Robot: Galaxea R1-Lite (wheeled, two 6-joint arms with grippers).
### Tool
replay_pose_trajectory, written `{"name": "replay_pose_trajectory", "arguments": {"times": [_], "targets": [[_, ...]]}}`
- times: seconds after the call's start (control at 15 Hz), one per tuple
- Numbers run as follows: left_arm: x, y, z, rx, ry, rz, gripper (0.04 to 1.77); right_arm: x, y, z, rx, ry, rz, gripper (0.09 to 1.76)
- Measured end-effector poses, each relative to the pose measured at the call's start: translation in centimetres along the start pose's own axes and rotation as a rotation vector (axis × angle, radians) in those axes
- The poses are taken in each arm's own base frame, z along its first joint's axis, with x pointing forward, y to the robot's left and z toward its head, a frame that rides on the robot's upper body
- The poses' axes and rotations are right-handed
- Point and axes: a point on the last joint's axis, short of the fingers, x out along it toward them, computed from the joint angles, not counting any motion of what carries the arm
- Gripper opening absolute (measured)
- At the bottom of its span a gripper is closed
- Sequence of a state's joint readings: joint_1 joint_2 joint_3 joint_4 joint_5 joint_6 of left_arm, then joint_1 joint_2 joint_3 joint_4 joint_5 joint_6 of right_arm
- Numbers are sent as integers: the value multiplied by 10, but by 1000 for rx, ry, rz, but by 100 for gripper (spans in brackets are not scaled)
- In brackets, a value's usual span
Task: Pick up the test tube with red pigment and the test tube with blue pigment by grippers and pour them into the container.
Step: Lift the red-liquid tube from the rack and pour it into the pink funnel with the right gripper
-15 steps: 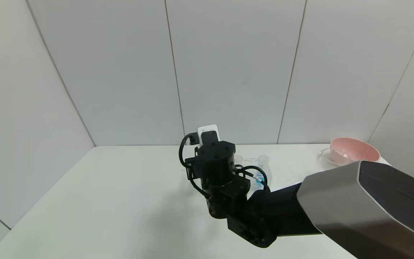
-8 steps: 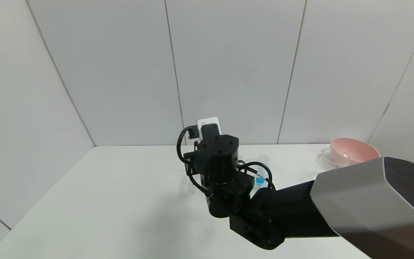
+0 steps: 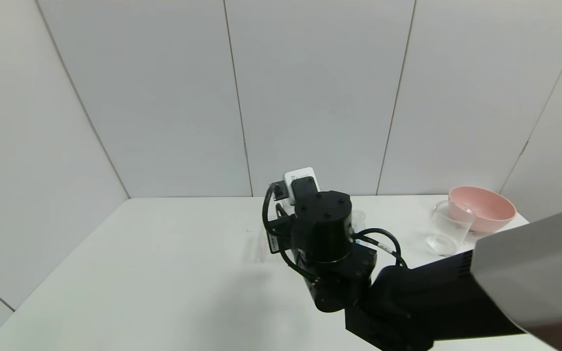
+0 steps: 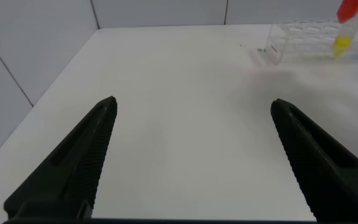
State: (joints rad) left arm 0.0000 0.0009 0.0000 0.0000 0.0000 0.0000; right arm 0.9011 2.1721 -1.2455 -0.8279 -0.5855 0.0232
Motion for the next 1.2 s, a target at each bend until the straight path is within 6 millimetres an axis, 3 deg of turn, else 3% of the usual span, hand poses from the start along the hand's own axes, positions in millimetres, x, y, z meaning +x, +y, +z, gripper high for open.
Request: {"name": "replay_pose_trajectory", "arguments": {"times": [0.2,0.4,0.53,0.93,1.2], "targets": [[0,0,0,0,0,0,176,-36,-25,1,-25,44,61,53],[0,0,0,0,0,0,176,-75,-62,7,-38,79,113,53],[0,0,0,0,0,0,176,-97,-97,10,-58,98,115,53],[0,0,0,0,0,0,176,-139,-231,12,-102,150,59,53],[0,0,0,0,0,0,176,-164,-297,13,-131,143,15,53]]}}
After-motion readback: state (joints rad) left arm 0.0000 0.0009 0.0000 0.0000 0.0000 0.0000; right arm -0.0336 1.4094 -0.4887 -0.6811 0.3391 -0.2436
